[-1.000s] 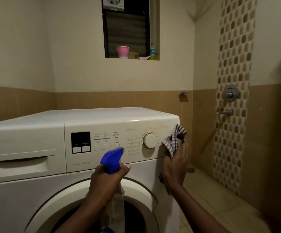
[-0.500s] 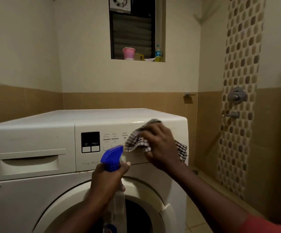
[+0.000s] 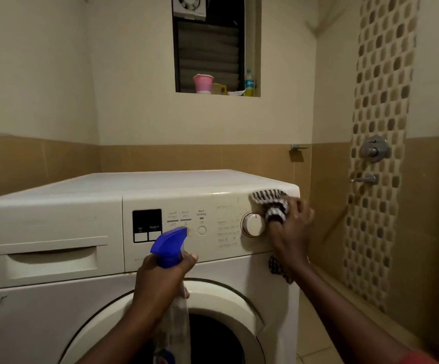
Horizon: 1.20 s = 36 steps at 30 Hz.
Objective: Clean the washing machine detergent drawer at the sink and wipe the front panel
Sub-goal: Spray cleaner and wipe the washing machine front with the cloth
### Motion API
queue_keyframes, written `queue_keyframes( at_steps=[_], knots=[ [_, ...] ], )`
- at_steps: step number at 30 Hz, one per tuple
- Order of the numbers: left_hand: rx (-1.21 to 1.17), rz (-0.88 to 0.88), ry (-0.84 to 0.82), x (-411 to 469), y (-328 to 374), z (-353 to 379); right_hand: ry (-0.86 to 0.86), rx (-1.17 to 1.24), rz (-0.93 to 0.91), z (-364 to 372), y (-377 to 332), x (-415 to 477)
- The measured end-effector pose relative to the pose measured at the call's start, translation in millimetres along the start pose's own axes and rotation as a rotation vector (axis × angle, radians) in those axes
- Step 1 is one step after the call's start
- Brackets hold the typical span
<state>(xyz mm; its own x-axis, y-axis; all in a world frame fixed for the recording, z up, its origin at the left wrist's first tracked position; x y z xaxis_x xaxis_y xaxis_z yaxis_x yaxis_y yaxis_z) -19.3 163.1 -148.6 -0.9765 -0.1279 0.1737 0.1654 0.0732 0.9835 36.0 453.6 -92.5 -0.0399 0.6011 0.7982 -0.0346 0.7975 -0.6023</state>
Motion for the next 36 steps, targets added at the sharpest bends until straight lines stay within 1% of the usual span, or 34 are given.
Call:
queue_keyframes(
  at_steps=[1,2,5,8,11,12,14,16,19,21,24,27,29,32,34,36],
  knots=[
    [-0.013,0.001,0.006,0,1,0,-0.027,0.024,-0.036,5,-19,-1],
    [-0.019,0.001,0.008,1,1,1,-0.071,0.036,-0.110,12,-40,-7],
    [-0.024,-0.020,0.019,0,-4,0,-0.188,-0.036,-0.391,32,-89,-47],
    [-0.039,-0.039,0.041,0,-10,-4,-0.207,-0.097,-0.494,42,-96,-69],
    [-0.056,-0.055,0.038,1,-14,-4,-0.240,-0.031,-0.596,43,-97,-81],
    [-0.056,-0.057,0.029,1,-15,-3,-0.252,-0.003,-0.580,42,-97,-75],
    [-0.061,-0.046,0.012,0,-12,-2,-0.238,0.057,-0.409,40,-84,-46],
    [-0.070,-0.028,0.009,1,-11,-4,-0.170,0.090,-0.216,32,-57,-15],
    [-0.073,-0.029,-0.007,1,-13,-5,-0.068,0.083,-0.059,17,-5,-2],
    [-0.088,-0.028,-0.010,-1,-14,-6,-0.037,0.058,0.057,10,28,-6],
    [-0.110,-0.014,0.005,-5,-12,-7,-0.026,0.021,0.143,10,45,-5],
    [-0.121,-0.007,0.017,-6,-13,-8,-0.014,0.000,0.183,15,29,11],
    [-0.120,-0.013,0.024,-3,-15,-10,-0.057,0.003,0.070,22,-5,9],
    [-0.108,-0.015,0.032,2,-20,-8,-0.191,-0.025,-0.259,38,-71,-25],
    [-0.114,-0.032,0.033,5,-25,-5,-0.197,-0.064,-0.435,40,-94,-49],
    [-0.114,-0.044,0.033,5,-28,-5,-0.198,-0.060,-0.510,39,-97,-68]
  ],
)
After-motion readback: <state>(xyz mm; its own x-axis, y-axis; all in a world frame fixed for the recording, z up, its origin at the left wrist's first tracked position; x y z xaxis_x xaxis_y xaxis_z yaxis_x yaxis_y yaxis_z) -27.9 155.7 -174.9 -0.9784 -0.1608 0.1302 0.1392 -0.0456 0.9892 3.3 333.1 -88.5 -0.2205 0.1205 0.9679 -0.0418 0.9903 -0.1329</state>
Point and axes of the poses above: each hand's wrist, its own x-axis towards the middle knuckle, its own z-axis out of the palm, y = z × x, the point moved 9 cm from there along x, towards the middle knuckle, and after that the axes turned 14 degrees about y, right-handed, at the moved point
